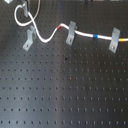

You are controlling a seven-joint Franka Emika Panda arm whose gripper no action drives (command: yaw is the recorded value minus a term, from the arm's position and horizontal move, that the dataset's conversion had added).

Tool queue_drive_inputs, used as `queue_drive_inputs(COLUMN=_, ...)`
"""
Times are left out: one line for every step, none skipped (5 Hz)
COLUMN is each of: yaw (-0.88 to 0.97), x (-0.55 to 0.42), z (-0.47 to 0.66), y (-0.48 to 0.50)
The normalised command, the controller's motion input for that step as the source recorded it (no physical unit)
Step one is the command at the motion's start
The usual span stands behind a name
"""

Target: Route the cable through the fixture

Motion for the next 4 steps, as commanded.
queue_drive_inputs(yaw=0.09, x=0.074, z=0.20, y=0.264)
queue_drive_inputs(yaw=0.16, x=0.093, z=0.05, y=0.248)
queue_drive_inputs(yaw=0.18, x=0.246, z=-0.11, y=0.298)
queue_drive_inputs(yaw=0.15, x=0.308, z=-0.16, y=0.331)
